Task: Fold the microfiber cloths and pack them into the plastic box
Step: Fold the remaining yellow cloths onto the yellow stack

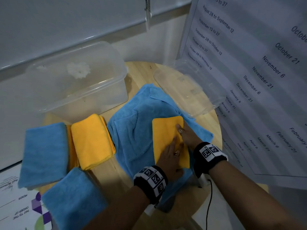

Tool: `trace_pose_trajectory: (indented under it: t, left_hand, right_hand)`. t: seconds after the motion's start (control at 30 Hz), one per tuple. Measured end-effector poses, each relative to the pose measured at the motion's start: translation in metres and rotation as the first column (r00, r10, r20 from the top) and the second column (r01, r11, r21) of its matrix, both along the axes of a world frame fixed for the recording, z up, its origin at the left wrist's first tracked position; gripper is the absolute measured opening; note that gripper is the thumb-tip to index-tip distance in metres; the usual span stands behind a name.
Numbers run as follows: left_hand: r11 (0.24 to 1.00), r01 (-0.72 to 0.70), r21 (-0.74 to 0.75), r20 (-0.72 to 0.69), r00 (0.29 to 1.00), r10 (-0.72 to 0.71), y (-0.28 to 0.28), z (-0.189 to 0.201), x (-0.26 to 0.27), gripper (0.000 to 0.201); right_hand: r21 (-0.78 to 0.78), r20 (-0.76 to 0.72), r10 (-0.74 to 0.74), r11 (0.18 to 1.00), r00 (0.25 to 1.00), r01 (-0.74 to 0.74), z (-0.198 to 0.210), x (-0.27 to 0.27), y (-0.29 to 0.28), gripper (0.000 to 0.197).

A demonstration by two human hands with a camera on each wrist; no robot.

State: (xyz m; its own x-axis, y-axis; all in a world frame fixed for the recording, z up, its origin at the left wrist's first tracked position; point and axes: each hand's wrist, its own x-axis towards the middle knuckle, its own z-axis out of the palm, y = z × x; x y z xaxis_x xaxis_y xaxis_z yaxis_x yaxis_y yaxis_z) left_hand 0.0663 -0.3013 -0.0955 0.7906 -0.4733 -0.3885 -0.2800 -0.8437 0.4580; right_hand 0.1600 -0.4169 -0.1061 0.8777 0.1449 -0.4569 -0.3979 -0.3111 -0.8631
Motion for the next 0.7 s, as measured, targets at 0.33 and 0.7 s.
trace_pose_trajectory:
  t: [0.33, 0.7]
  left_hand:
    - [0.989, 0.09, 0.114, 0.279, 0.953, -0.119, 0.023, -0.031, -0.001, 0.066]
    - [0.751, -0.575, -0.325, -0.37, 0.808, 0.458, 0.061, 0.004, 0.024, 0.046]
  right_hand:
    - [-0.451, 0.004, -0.079, 0.89, 0.997, 0.073, -0.026, 0.005, -0.021, 0.041]
    - [-0.373, -0.022, 0.162, 0.914, 0.987, -0.159, -0.015, -0.006, -0.019, 0.034]
